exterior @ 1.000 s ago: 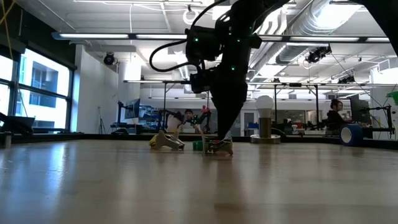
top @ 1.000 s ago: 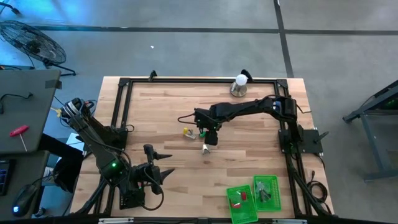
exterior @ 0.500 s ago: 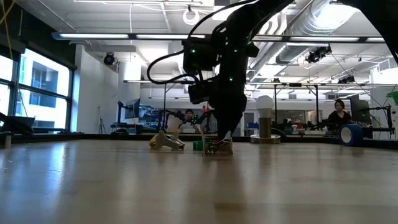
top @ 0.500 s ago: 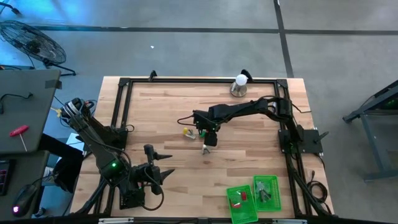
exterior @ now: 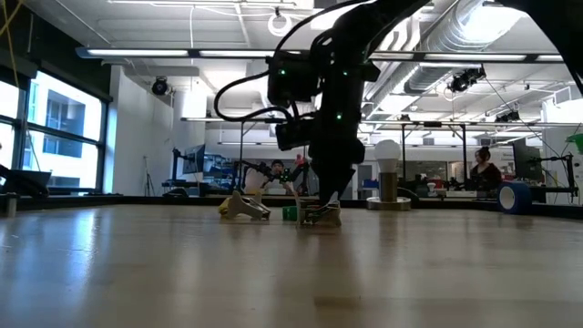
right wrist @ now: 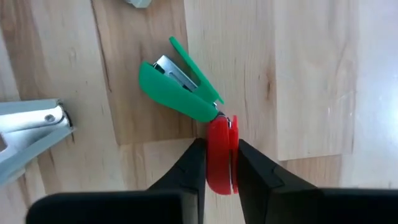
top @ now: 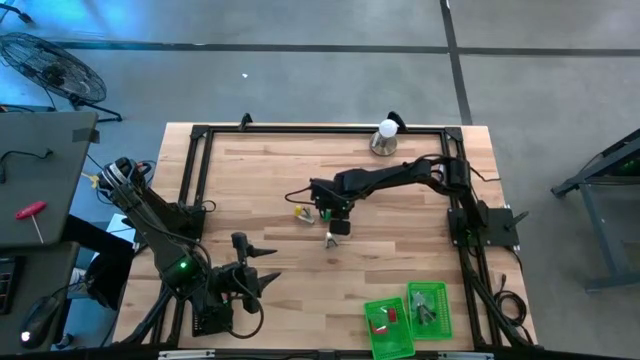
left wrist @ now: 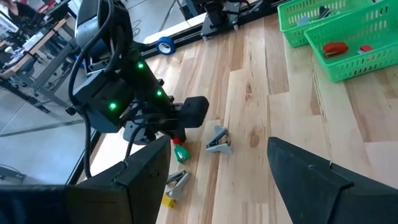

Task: Pick and place Stapler, Stapler remover, tape
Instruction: Put the red stapler into the left green bin

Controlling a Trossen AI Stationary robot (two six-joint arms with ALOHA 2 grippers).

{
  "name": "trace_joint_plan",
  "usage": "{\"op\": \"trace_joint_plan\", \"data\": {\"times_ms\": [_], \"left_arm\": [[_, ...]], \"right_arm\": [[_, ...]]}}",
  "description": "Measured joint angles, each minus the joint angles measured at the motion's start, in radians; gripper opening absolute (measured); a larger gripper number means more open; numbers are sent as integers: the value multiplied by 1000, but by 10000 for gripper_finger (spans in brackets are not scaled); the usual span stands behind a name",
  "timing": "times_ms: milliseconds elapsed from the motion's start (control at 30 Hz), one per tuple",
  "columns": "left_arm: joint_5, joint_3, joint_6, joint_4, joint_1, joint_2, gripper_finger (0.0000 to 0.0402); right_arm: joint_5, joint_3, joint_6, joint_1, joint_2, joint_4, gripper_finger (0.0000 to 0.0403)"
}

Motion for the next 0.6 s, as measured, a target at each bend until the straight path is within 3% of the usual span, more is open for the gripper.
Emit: {"op": "trace_joint_plan", "data": {"times_ms": [300, 600], "left_arm": [[20, 0, -43, -43, 0, 0, 259], [30, 0, -134, -114, 0, 1, 259]], "right_arm": [[153, -6, 28, 54, -119, -106, 49], [198, -3, 307, 269, -351, -288, 49]]}}
